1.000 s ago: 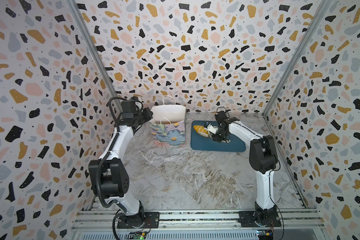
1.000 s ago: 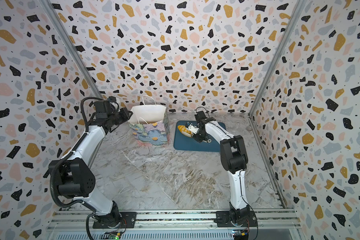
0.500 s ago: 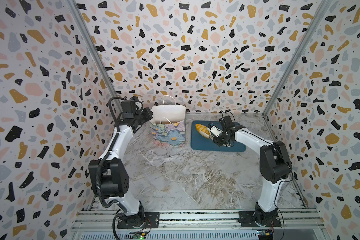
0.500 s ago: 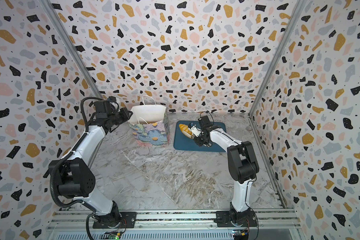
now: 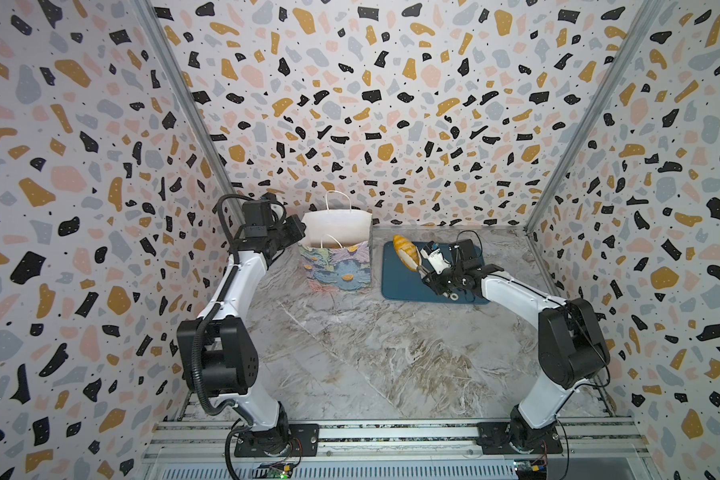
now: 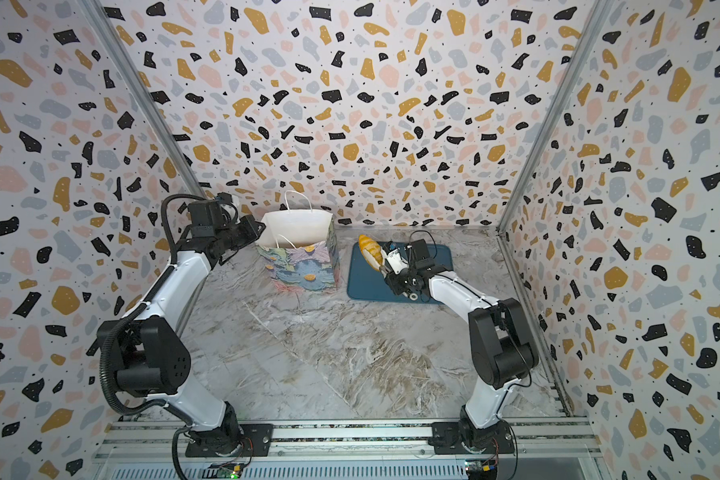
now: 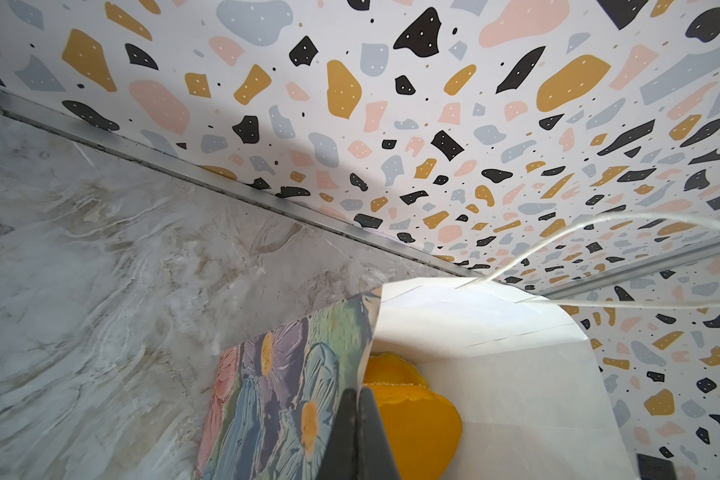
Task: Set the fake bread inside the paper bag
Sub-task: 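Lift the striped roll with the tongs off the tray, then carry the striped roll with the tongs over the open bag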
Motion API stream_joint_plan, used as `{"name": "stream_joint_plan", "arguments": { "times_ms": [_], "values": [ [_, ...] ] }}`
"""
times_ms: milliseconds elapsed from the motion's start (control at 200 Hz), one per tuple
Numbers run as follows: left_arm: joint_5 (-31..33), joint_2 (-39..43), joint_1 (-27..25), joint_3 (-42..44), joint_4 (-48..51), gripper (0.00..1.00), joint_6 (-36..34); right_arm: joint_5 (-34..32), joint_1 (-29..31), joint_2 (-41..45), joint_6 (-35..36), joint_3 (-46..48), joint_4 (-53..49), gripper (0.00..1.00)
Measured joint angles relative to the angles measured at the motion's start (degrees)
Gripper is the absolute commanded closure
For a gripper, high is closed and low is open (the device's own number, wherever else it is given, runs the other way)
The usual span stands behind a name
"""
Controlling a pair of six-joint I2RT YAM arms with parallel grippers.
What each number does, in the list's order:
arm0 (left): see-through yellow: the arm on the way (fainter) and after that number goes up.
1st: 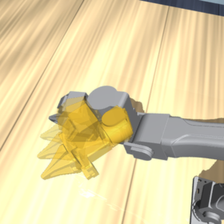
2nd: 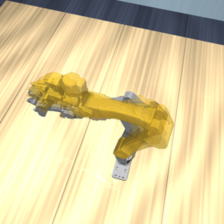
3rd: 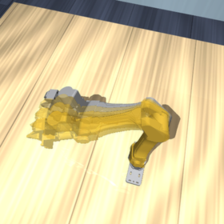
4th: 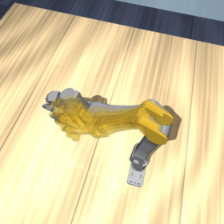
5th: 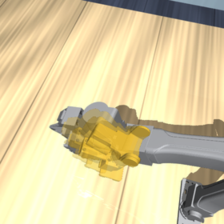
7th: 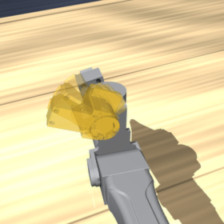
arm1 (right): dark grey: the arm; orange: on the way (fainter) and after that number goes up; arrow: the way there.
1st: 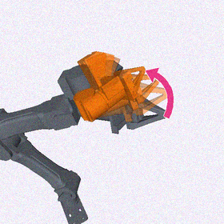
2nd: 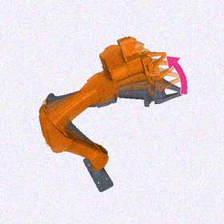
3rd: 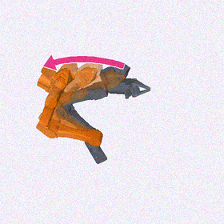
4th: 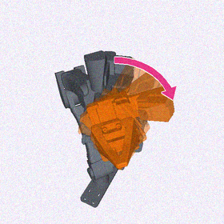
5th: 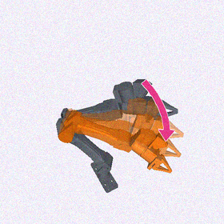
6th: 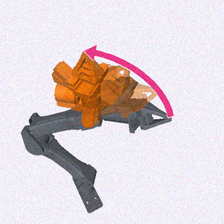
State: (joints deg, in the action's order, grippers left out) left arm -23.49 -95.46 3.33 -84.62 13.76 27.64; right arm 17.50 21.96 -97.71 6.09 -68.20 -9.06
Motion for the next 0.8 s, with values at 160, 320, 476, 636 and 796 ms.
{"name": "stream_joint_plan", "arguments": {
  "times_ms": [160,320,476,636,796],
  "values": [
    [0.0,0.0,0.0,0.0,0.0,1.00,0.0,2.1,0.3,3.6,-4.6,1.3,4.9,0.71],
    [0.0,0.0,0.0,0.0,0.0,1.00,0.0,2.4,1.9,5.4,-7.0,1.3,6.8,0.71],
    [0.1,0.0,0.0,0.0,0.0,1.00,0.0,1.5,5.2,6.5,-7.8,1.3,7.3,0.72],
    [0.2,0.0,0.0,0.0,0.0,1.00,0.0,0.3,7.9,8.2,-8.3,1.3,7.3,0.72],
    [0.2,0.0,0.0,0.0,0.0,1.00,0.0,-0.8,9.6,10.2,-8.6,-0.5,7.0,0.73]
  ]
}}
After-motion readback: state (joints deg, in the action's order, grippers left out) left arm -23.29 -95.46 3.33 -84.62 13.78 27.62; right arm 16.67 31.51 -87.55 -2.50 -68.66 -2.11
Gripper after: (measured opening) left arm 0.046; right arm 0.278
